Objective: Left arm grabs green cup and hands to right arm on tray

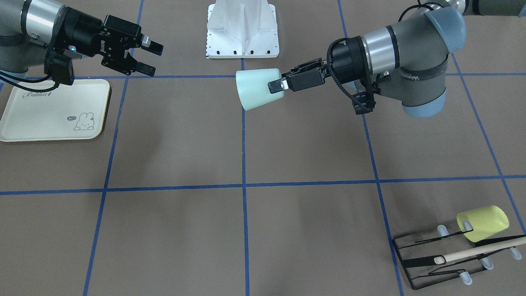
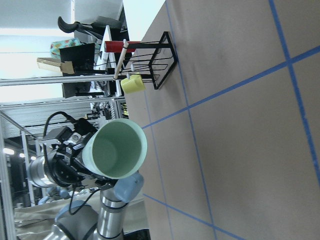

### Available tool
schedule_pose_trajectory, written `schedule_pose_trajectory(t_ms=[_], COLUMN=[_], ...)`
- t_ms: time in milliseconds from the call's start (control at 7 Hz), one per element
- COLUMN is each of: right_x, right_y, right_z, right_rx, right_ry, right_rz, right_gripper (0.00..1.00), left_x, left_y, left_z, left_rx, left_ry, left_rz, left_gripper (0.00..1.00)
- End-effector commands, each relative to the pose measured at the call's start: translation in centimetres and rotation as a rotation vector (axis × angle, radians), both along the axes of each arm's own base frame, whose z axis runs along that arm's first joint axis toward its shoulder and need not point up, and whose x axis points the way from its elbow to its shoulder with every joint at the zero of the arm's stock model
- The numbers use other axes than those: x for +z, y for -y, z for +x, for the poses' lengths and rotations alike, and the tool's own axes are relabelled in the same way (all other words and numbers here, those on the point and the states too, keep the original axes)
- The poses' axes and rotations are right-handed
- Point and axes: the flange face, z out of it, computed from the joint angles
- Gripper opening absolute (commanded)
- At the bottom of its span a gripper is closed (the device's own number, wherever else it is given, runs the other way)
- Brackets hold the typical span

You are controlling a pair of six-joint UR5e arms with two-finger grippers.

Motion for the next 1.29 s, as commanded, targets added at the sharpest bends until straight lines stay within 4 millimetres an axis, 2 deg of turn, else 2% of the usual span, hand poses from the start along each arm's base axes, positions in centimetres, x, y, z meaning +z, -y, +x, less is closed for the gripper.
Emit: schedule_pose_trajectory(t_ms=[0, 429, 714, 857, 1143], right_x=[-0.5, -3.3, -3.3, -4.0, -3.9], right_y=[-1.4, -1.7, -1.9, -2.0, -2.0], right_z=[-1.5, -1.9, -2.3, -2.4, -2.6], right_rx=[0.017, 0.016, 0.042, 0.040, 0.037], right_ry=[0.093, 0.146, 0.136, 0.148, 0.147], right_rz=[-0.020, 0.063, 0.118, 0.126, 0.124], right_gripper=[0.98, 0.97, 0.95, 0.94, 0.92], left_x=[-0.7, -1.1, -1.9, -2.9, -3.4], left_y=[-2.4, -3.3, -4.5, -5.5, -6.6], left_z=[2.4, 2.8, 3.0, 2.3, 1.0], left_rx=[0.032, 0.096, 0.150, 0.177, 0.197], left_ry=[-0.067, -0.080, -0.099, -0.122, -0.139], left_rz=[-0.035, -0.098, -0.144, -0.149, -0.151], left_gripper=[0.00, 0.00, 0.00, 0.00, 0.00])
